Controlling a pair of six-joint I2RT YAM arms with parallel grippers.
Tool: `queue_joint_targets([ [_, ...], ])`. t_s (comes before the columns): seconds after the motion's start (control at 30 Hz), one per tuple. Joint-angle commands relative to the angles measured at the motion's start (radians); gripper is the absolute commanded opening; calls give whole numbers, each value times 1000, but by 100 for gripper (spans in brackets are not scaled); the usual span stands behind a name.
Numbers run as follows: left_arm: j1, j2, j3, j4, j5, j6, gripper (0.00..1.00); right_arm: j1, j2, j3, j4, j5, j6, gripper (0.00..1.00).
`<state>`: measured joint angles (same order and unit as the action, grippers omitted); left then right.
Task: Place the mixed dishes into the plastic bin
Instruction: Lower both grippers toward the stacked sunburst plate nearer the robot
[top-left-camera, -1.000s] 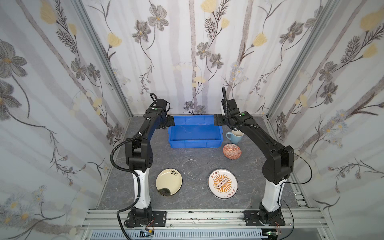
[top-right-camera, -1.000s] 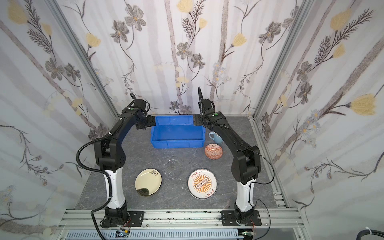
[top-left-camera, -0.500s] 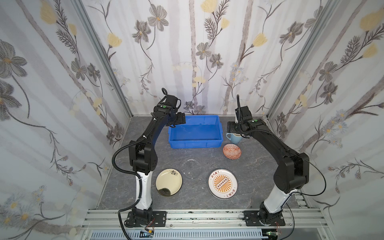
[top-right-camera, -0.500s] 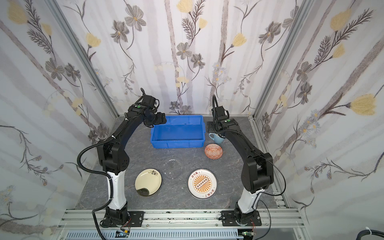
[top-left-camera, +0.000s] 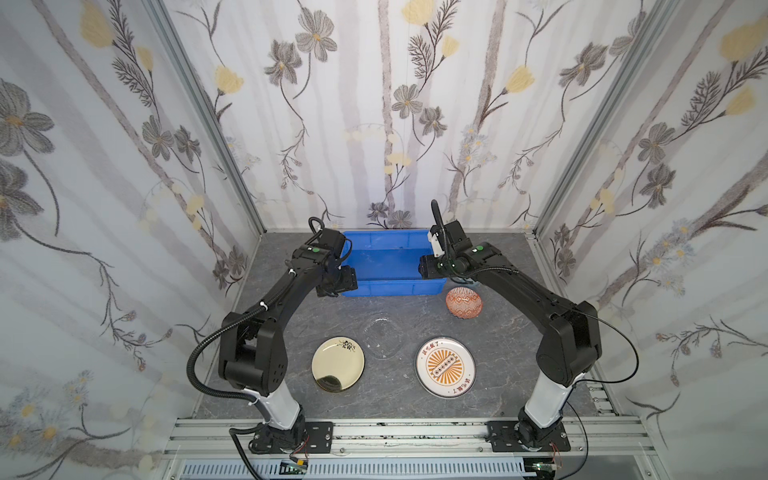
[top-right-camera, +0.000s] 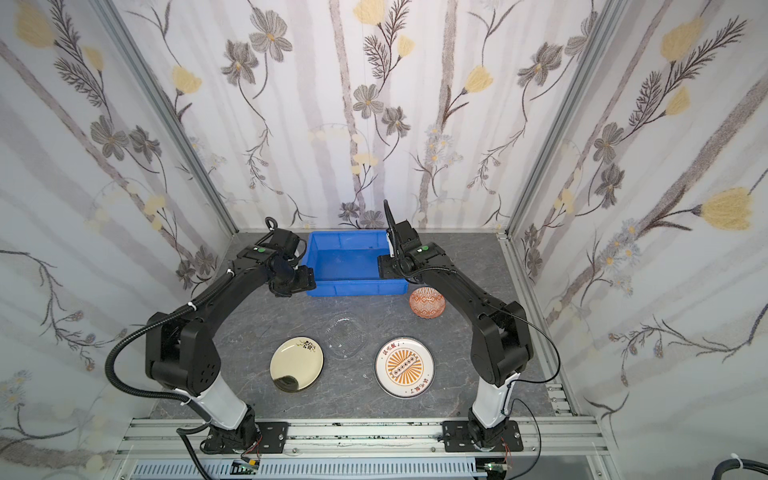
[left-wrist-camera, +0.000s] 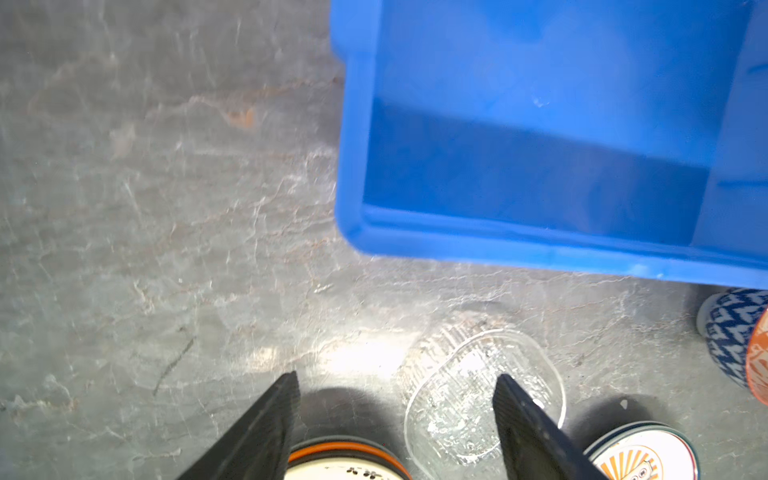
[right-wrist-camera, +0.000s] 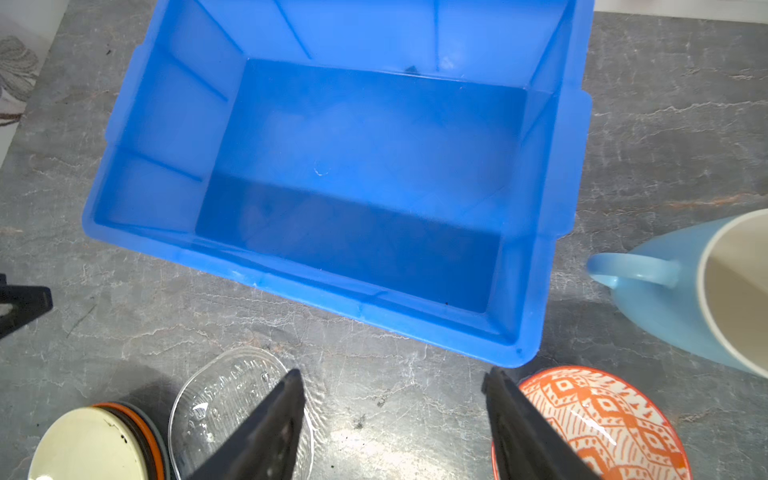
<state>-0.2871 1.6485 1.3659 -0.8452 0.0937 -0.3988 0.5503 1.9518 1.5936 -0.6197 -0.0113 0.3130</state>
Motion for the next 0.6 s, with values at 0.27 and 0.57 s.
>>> queue_joint_targets([
  [0.27, -40, -326, -287, 40, 12, -259, 67, 95, -97, -138, 19, -107, 10, 60],
  [0.57, -187, -573, -439, 43, 34, -371, 67, 151, -481, -619, 123, -51, 196, 61],
])
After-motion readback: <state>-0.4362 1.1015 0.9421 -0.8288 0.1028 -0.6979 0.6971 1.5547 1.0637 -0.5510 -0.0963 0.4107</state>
